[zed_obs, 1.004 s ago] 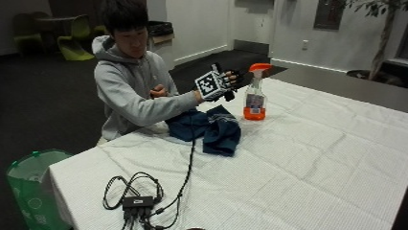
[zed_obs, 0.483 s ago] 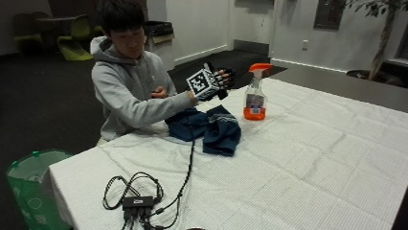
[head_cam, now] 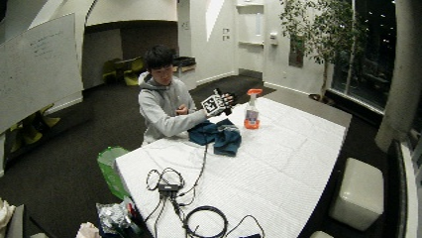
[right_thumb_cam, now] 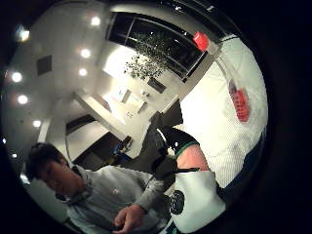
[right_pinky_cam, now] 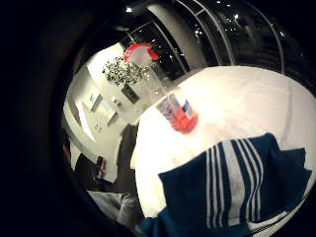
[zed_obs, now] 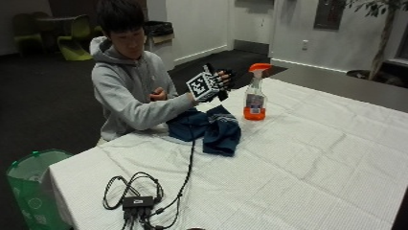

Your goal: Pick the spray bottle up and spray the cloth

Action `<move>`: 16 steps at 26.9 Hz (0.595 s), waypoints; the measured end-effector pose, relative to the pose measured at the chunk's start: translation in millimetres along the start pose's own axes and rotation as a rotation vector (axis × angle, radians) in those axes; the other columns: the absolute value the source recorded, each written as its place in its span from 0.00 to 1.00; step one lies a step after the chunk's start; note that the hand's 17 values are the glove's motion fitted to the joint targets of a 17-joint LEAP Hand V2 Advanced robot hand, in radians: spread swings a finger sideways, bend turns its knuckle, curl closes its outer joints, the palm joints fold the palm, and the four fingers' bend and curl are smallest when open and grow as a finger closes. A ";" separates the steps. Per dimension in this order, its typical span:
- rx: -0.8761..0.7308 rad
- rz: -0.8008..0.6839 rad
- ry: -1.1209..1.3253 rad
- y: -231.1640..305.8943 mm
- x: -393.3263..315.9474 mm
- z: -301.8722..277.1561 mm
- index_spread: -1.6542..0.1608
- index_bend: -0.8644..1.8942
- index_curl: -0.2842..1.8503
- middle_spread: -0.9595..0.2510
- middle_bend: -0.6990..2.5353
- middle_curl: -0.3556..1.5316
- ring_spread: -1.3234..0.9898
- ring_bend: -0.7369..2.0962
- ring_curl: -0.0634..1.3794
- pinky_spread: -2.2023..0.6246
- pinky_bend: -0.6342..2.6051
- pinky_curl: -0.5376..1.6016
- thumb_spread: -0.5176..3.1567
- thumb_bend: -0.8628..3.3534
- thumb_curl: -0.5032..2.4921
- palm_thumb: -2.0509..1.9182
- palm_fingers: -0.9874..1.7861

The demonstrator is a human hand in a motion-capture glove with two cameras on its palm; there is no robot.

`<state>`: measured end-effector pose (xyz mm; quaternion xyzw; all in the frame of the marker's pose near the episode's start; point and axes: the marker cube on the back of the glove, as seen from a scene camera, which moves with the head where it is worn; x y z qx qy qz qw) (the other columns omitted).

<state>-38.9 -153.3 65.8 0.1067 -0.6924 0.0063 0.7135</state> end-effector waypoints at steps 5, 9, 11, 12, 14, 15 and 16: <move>0.001 0.005 0.000 2.0 1.2 3.1 0.78 0.37 0.26 0.79 0.30 0.38 0.56 0.37 0.26 0.83 0.29 0.41 0.38 0.20 0.29 0.68 0.50; 0.011 0.007 0.002 -0.7 1.9 -1.5 0.78 0.37 0.26 0.79 0.30 0.38 0.56 0.37 0.25 0.83 0.28 0.41 0.38 0.20 0.29 0.68 0.50; 0.016 0.007 0.002 -1.4 1.9 -2.3 0.78 0.37 0.26 0.79 0.30 0.38 0.56 0.37 0.25 0.83 0.28 0.41 0.38 0.20 0.28 0.68 0.50; 0.014 0.007 0.002 -0.7 1.7 -1.2 0.78 0.37 0.26 0.79 0.30 0.38 0.56 0.37 0.25 0.83 0.28 0.41 0.38 0.20 0.28 0.68 0.50; 0.008 0.007 -0.002 1.5 0.9 2.2 0.78 0.36 0.26 0.79 0.30 0.38 0.56 0.37 0.25 0.83 0.28 0.41 0.38 0.20 0.28 0.68 0.51; 0.007 0.007 -0.005 2.0 0.5 3.5 0.78 0.36 0.26 0.79 0.30 0.38 0.56 0.37 0.25 0.83 0.28 0.41 0.38 0.20 0.28 0.68 0.51; 0.009 0.006 -0.008 1.8 0.3 4.0 0.78 0.36 0.26 0.79 0.30 0.38 0.56 0.36 0.25 0.83 0.28 0.41 0.38 0.20 0.28 0.68 0.51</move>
